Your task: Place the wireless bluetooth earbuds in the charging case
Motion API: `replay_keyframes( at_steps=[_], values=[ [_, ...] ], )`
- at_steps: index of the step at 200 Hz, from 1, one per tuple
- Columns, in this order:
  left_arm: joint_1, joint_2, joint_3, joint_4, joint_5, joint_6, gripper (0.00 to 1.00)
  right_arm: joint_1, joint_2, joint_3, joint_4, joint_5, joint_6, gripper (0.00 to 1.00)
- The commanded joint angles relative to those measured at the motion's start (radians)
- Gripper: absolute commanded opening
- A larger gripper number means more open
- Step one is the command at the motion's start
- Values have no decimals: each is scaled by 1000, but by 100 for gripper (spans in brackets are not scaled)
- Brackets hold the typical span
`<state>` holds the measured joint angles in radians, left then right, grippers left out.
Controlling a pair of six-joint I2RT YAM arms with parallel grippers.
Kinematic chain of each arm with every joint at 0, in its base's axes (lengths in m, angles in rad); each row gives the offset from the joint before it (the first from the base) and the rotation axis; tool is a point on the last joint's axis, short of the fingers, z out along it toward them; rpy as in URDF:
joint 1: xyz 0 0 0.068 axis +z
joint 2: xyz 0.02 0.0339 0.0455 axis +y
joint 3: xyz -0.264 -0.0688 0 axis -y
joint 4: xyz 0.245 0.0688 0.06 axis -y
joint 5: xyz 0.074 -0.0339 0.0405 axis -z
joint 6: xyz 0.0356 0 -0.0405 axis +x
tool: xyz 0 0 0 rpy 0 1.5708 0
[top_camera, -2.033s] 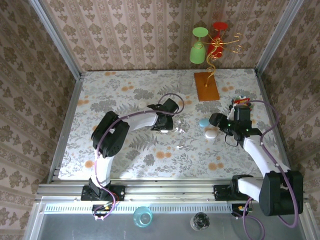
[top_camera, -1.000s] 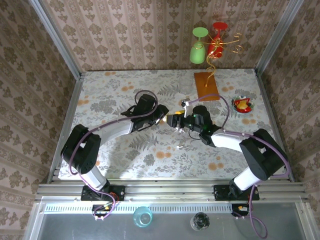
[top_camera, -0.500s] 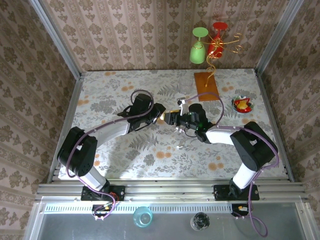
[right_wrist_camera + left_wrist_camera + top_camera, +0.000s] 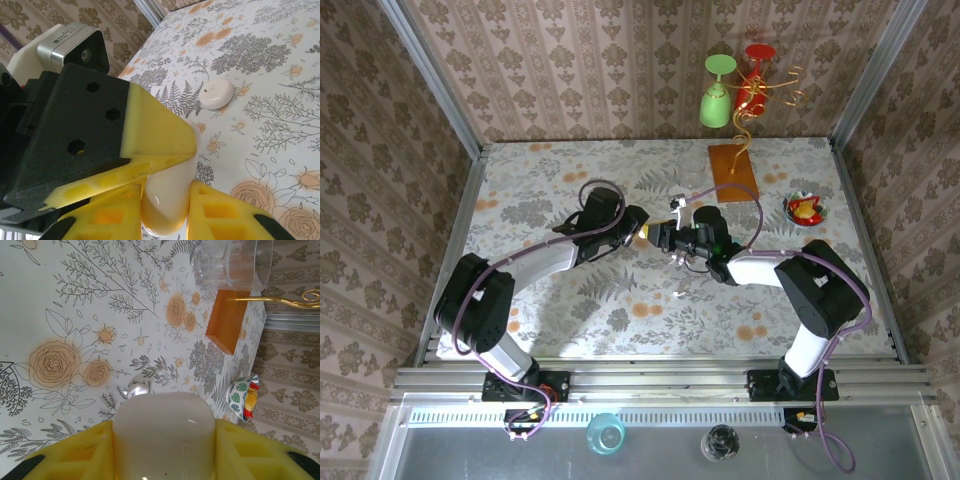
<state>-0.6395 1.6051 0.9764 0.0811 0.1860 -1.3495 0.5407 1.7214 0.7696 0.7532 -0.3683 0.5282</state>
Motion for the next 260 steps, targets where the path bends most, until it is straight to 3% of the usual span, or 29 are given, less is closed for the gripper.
replay_keyframes(
  at_steps=[1, 12, 41, 52, 80, 107, 145, 165, 198, 260],
  values=[
    [-1, -35, -16, 27, 25, -19, 42, 2, 0, 24, 16, -9, -23, 17],
    [0, -37, -21, 30, 18, -17, 50, 1, -13, 19, 3, -9, -39, 17],
    [2, -63, -52, 66, -37, 25, 90, -9, -71, 5, -70, -15, -127, 15],
    [3, -83, -56, 65, -72, 79, 100, -20, -97, 2, -112, -27, -172, 14],
    [29, -171, -123, 176, -103, 334, 100, -57, -182, -14, -229, -34, -287, 11],
    [85, -278, -235, 343, 35, 661, 100, -106, -284, -4, -377, -85, -404, 10],
    [100, -390, -263, 232, 174, 1159, 100, -161, -436, 57, -621, -215, -551, 5],
    [100, -439, -290, 208, 289, 1331, 100, -165, -474, 126, -771, -305, -637, 5],
    [88, -491, -297, 208, 503, 1407, 100, -163, -497, 246, -984, -473, -752, 3],
    [-32, -462, -234, 121, 675, 1507, 91, -144, -484, 380, -1171, -720, -875, 0]
  ],
)
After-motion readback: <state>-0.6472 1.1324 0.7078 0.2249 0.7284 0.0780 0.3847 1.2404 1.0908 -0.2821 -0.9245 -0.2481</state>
